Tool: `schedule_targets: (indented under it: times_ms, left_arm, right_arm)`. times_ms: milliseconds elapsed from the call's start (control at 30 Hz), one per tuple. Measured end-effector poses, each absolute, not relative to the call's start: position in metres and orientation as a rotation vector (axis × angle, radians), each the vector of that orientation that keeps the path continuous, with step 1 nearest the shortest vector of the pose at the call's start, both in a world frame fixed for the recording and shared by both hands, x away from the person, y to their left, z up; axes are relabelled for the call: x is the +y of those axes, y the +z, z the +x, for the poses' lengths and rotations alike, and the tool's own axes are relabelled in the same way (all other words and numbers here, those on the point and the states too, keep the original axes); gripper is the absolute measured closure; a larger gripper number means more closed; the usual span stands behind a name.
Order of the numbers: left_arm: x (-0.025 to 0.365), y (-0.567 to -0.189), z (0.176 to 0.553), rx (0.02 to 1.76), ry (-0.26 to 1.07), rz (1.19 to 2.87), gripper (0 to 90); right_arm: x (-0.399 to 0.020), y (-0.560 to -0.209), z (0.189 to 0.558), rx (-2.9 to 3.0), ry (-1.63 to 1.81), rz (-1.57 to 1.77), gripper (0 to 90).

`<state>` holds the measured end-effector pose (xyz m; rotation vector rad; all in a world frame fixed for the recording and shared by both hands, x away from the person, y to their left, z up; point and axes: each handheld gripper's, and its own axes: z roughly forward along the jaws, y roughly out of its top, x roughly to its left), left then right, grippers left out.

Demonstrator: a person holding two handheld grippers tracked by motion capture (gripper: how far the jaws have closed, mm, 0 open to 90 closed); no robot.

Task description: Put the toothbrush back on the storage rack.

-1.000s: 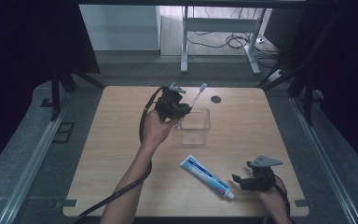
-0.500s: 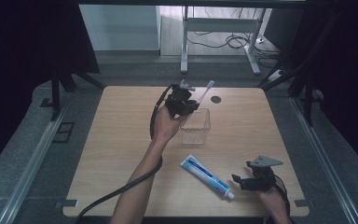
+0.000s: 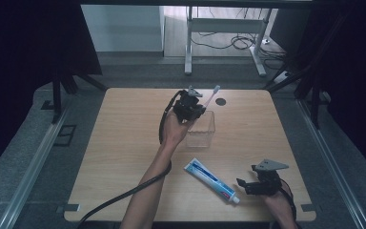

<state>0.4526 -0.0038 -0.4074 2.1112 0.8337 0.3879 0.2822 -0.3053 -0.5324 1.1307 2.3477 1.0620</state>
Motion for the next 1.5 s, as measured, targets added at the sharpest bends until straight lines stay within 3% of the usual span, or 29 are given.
schedule_targets:
  times_ms: [867, 1500]
  left_arm:
    - [-0.006, -0.442, 0.449, 0.852, 0.359, 2.182, 78.8]
    - [-0.019, -0.455, 0.445, 0.833, 0.413, 2.305, 78.7]
  right_arm:
    - [-0.304, -0.533, 0.283, 2.359, 1.054, 1.127, 14.9]
    - [-0.304, -0.534, 0.283, 2.368, 1.051, 1.126, 14.9]
